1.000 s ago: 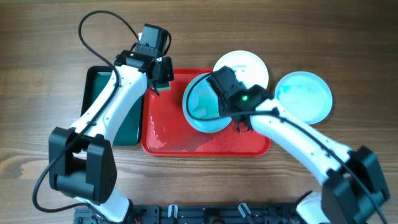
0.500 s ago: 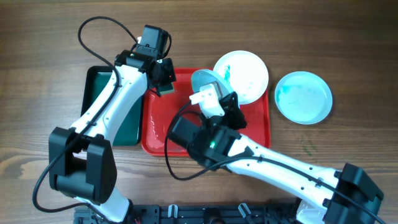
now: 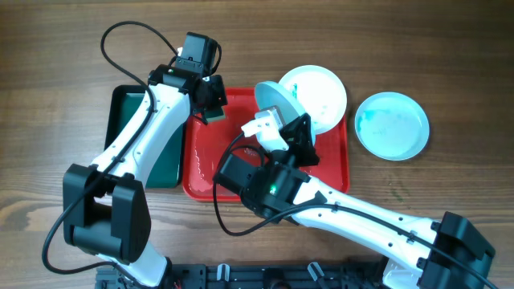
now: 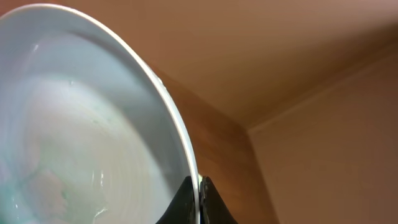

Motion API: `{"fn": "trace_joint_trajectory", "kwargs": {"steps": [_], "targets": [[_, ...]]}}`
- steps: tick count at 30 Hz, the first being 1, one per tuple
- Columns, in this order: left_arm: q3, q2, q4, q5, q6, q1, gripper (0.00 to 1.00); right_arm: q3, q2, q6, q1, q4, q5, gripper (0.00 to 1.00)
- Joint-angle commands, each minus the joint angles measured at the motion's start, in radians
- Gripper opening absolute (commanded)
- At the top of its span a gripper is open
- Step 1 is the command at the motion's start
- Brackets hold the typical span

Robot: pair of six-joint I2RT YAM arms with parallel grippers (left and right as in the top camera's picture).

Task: Clean dirty plates on tray and stack at the side
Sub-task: 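Carry the plate right off the red tray with the right gripper, then set the plate onto the cleaned plate and release it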

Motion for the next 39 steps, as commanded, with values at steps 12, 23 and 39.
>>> {"fn": "trace_joint_trajectory", "kwargs": {"steps": [12, 23, 39], "targets": [[0.01, -0.007, -0.011, 0.016, -0.016, 0.003, 0.04, -0.003, -0.168, 0.006, -0.541, -0.021, -1.223, 0.04], [0.01, -0.007, -0.005, 0.015, -0.016, 0.003, 0.04, -0.004, -0.17, 0.008, -1.279, 0.022, -1.456, 0.04], [0.01, -0.007, -0.005, 0.015, -0.016, 0.003, 0.04, -0.005, 0.109, 0.06, -1.415, 0.031, -1.315, 0.04]]}}
